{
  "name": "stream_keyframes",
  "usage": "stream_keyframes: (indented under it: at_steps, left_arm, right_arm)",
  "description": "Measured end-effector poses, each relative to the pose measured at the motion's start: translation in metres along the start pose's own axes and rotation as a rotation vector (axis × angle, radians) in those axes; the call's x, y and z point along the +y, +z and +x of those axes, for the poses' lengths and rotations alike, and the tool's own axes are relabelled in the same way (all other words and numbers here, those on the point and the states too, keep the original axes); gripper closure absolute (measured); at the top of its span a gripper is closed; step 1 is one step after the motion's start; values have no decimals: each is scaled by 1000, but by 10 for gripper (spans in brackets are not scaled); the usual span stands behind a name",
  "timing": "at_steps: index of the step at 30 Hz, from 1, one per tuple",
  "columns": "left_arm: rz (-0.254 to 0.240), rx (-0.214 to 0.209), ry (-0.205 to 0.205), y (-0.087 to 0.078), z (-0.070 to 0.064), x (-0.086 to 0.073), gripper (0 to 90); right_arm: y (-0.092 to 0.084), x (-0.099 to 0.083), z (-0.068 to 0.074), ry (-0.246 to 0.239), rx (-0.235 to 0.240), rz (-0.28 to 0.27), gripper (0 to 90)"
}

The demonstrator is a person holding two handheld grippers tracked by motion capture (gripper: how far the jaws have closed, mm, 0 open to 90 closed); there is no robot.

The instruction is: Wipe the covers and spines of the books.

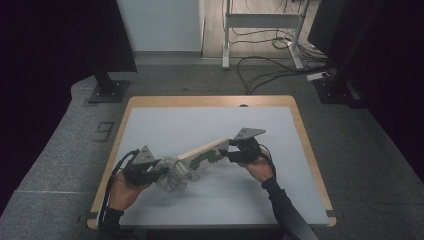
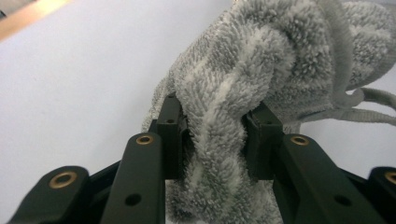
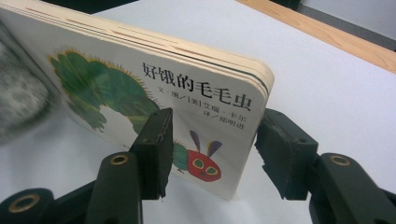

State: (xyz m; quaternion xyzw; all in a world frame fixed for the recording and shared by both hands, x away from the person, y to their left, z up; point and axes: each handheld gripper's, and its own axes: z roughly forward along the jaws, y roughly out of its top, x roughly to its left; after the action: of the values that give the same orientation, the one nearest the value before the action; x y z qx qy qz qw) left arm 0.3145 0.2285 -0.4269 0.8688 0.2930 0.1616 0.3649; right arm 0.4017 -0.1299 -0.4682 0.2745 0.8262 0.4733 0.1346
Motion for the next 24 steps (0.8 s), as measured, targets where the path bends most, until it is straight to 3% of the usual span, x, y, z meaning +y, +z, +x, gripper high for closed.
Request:
stream_keyframes:
  at_steps: [6,10,17,24]
  left_arm:
    - [16,-22,-7,5,2,-1,637]
    - [19,-54,-39,15,5,-9,632]
    - [50,-65,-52,29,5,-18,631]
    - [134,-68,-48,52,2,-32,629]
  right_arm:
    - [0,-1,0,1,0,-4,461]
    - [-1,-1,1,-1,1,-2,461]
    - [0,-1,1,0,-4,-2,460]
    - [0,-1,1,3,-4,-5,460]
